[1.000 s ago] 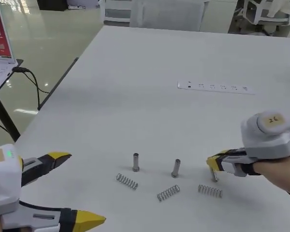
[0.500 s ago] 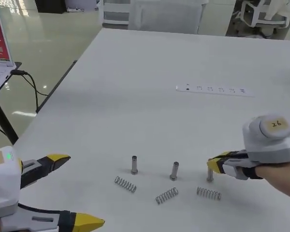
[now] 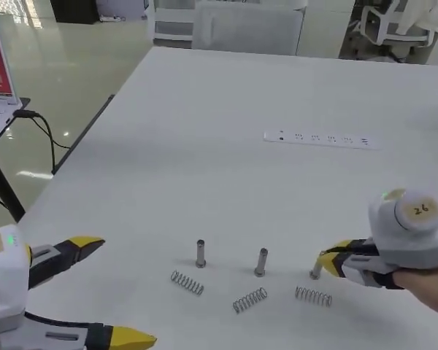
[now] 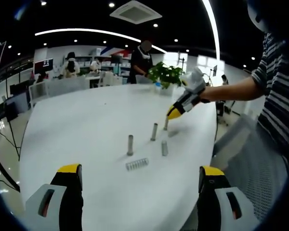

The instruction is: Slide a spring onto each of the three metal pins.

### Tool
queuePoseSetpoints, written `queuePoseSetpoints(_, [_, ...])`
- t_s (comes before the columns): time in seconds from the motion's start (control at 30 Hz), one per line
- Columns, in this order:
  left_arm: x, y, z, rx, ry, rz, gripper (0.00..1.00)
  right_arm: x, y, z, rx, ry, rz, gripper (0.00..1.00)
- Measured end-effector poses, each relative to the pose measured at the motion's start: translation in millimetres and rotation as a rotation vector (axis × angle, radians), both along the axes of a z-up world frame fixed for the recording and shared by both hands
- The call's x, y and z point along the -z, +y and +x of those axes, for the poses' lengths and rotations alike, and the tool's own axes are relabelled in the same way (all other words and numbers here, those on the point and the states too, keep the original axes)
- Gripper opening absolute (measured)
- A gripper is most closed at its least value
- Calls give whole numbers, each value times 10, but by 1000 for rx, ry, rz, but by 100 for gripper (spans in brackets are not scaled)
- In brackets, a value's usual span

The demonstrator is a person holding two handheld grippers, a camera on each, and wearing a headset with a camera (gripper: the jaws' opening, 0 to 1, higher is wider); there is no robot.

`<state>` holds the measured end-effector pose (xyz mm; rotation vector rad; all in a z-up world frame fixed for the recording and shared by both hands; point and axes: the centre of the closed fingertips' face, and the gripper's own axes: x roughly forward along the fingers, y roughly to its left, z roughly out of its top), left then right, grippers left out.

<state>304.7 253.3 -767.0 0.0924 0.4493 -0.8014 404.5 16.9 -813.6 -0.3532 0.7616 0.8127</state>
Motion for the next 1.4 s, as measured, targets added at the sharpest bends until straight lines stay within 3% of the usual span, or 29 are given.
queuePoseSetpoints(0.5, [14,26,-37,-7,2,-1,98,-3,14,-7,-13,-16,-14,6])
queuePoseSetpoints(0.8, [-5,35,-26,-6,0,-6,98,-56,15,-19,-7,-28,9,13])
queuePoseSetpoints(1.07, [-18,22,4,-7,-3,-12,98,-163,-14,-32,0,-52,43,21])
queuePoseSetpoints(1.4, [-53,4,47,-2,-17,-13,98,-254,-98,-102,-8,-78,38,23])
